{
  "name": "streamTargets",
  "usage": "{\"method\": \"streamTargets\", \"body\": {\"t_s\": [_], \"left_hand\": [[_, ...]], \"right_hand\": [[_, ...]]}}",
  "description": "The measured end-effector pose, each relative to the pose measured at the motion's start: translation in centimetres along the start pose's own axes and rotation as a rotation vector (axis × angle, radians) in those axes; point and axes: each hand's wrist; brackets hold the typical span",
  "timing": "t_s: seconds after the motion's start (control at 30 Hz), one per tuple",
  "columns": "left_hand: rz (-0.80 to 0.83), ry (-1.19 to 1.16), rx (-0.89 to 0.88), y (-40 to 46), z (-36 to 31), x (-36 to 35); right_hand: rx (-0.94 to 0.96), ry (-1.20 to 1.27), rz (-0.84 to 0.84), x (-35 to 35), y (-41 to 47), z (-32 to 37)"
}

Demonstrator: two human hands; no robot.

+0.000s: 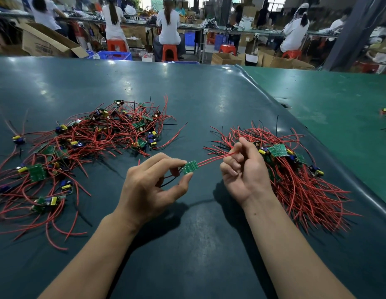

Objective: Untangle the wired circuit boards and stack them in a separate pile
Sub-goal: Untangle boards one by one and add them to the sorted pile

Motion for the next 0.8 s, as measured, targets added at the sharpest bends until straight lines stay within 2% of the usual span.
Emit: {"method": "streamTargets", "body": {"t_s": [0.13,0.27,0.4,0.47,0.57,0.7,0.8], "left_hand": [[0.036,-0.016,0.013,0.0,0.1,-0.1],[0.01,0.03,0.031,-0.1,0.5,0.1],[-0.083,0.106,0.056,-0.2,1.0,0.2],[-0.046,0.111,0.031,-0.2,1.0,0.1],[0.01,0.096,0.013,-0.3,0.8,0.0],[0.03,0.136,0.04,0.0,0.5,0.0],[0.05,0.146,0.037,0.2,0.4,0.0]], "right_hand": [[-0.102,-0.022,0.136,0.2,-0.2,0.2],[-0.084,0.026,0.057,0.1,0.0,-0.3],[-0.066,-0.301,0.135,-0.2,-0.7,-1.9],[-0.056,-0.449,0.23,-0.5,-1.4,-3.1],[0.022,-0.513,0.315,-0.4,-1.8,-3.9],[0.183,-0.58,0.227,-0.4,-1.5,-3.8],[0.233,-0.598,0.168,-0.3,-1.2,-3.3]]}}
Point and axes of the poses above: each hand's wrist, its own y-axis towards the middle knuckle, its own x-axis out of the back of the hand, z = x × y, and after that the axes turned 7 degrees about -z, right-handed
